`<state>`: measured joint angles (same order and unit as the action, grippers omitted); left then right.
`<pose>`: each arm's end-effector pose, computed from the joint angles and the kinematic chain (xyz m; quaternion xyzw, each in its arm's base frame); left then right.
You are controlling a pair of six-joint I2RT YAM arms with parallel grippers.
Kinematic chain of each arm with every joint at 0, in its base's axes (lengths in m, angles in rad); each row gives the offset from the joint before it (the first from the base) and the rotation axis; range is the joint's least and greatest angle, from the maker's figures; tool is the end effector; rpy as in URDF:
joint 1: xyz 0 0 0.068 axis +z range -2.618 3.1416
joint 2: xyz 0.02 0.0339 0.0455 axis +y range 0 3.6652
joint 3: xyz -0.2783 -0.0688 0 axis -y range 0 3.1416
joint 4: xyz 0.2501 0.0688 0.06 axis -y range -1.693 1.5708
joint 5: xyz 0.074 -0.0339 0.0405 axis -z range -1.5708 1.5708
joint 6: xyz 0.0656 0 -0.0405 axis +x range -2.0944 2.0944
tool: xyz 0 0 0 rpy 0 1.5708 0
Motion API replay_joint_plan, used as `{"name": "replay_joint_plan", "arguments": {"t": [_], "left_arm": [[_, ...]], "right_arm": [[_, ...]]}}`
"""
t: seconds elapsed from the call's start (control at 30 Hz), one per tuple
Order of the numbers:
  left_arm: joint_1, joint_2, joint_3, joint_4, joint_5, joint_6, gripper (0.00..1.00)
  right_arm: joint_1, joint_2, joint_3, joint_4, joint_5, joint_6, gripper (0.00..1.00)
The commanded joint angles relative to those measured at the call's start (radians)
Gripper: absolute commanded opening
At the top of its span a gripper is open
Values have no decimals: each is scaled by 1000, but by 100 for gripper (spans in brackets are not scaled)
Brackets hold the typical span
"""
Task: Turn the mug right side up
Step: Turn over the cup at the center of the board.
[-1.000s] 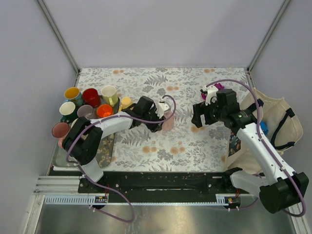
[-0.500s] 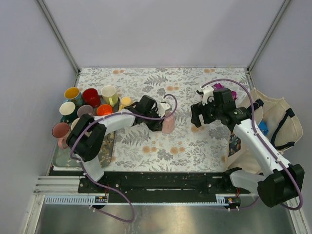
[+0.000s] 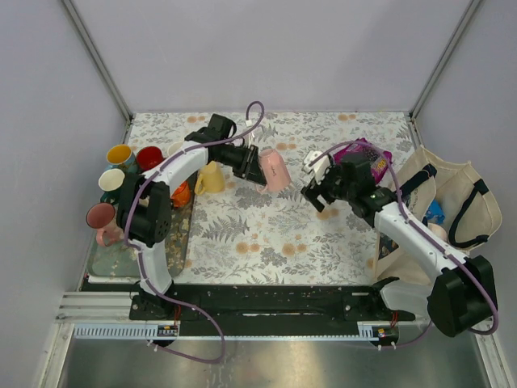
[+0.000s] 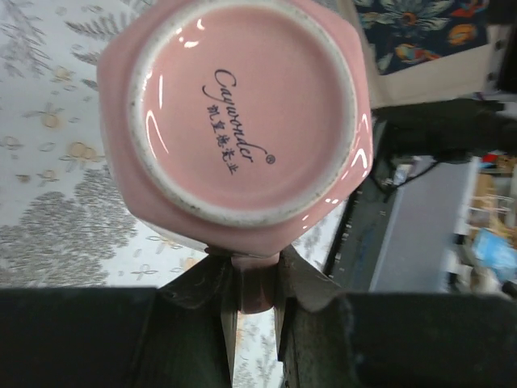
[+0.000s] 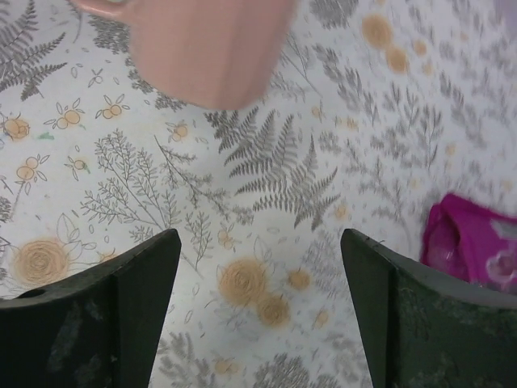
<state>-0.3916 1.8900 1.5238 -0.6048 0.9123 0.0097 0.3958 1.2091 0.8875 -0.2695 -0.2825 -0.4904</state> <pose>0.3747 -0.2108 0.2500 0.2985 0.8145 -0.4635 0.1805 0.2619 0.1293 0.2753 -0.4344 0.7609 0.1021 0.4712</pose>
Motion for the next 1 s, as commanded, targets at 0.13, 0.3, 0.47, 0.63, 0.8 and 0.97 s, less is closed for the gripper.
{"name": "replay_joint_plan", "arguments": {"t": [0.13, 0.3, 0.47, 0.63, 0.8, 0.97], "left_arm": [[36, 54, -8, 107, 456, -264, 0], [31, 37, -241, 971, 582, -958, 0], [8, 89, -266, 1270, 645, -1250, 0], [-15, 103, -257, 1281, 646, -1254, 17], [-16, 86, -271, 1465, 622, -1341, 78], [0, 60, -277, 1427, 603, -1294, 86]], "right_arm": [[187, -11, -310, 790, 52, -508, 100], [215, 107, -338, 1041, 43, -606, 98], [219, 161, -295, 1103, -20, -661, 87], [221, 145, -279, 1009, -99, -698, 59], [221, 110, -297, 924, -87, -700, 5], [219, 73, -320, 874, -6, -671, 0]]}}
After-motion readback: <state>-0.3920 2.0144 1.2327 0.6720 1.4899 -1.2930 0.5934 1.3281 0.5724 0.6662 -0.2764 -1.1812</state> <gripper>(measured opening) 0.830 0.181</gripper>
